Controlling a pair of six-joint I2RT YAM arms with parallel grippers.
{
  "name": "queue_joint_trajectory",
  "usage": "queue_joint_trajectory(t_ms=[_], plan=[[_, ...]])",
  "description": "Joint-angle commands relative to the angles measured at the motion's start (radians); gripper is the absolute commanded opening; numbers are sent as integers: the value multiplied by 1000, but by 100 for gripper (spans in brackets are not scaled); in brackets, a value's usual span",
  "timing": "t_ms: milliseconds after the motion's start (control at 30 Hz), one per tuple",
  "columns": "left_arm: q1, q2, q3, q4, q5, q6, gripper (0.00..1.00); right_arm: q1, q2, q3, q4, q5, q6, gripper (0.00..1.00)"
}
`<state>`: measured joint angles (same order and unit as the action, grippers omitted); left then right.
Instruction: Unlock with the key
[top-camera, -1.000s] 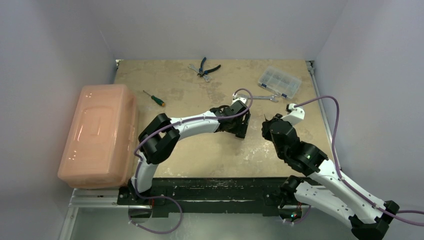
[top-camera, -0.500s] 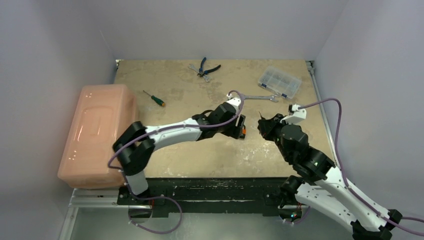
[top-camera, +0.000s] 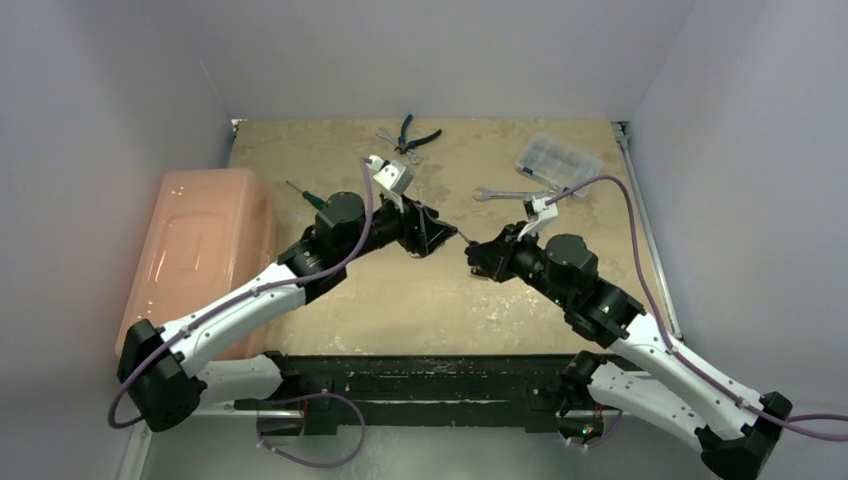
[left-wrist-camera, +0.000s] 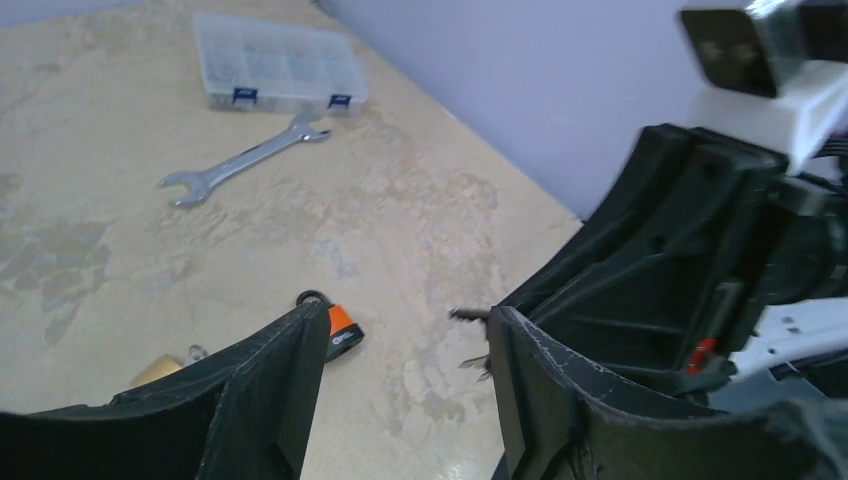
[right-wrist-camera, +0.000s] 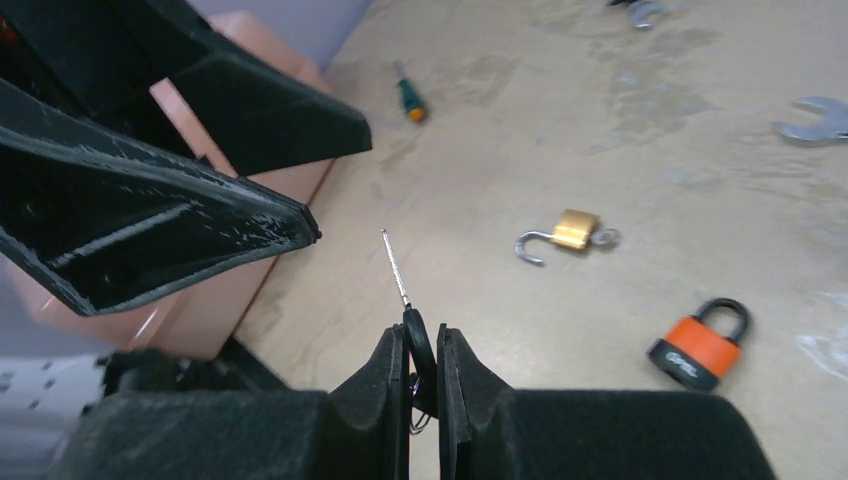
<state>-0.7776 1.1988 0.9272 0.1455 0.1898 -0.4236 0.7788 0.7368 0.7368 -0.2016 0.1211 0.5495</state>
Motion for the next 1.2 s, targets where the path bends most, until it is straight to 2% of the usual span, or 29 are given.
queue_joint_trajectory(t_ms=[0, 200, 433, 500, 667, 733, 833, 1033, 1133, 1167], plan=[[-3, -81, -19, 76, 103, 23, 62, 0, 12, 55, 169, -249, -40, 0], [-3, -136, -33, 85, 136, -14, 57, 0, 49, 80, 241, -357, -31, 0], [-3, -187, -41, 72, 156, -26, 52, 1, 63, 85, 301, -392, 1, 0], [-3, -194, -44, 78, 162, -36, 47, 1, 72, 82, 319, -406, 9, 0], [-3, -197, -50, 98, 189, -72, 22, 1, 78, 77, 351, -414, 25, 0], [-3, -197, -52, 105, 202, -87, 17, 1, 78, 73, 366, -415, 32, 0], [-3, -198, -54, 113, 211, -103, 17, 2, 86, 71, 387, -421, 43, 0], [-3, -199, -62, 129, 239, -123, 29, 2, 96, 60, 425, -416, 66, 0], [-3, -203, -67, 134, 241, -129, 29, 1, 96, 53, 437, -416, 74, 0], [-3, -208, -71, 137, 237, -132, 26, 0, 97, 51, 438, -417, 75, 0]])
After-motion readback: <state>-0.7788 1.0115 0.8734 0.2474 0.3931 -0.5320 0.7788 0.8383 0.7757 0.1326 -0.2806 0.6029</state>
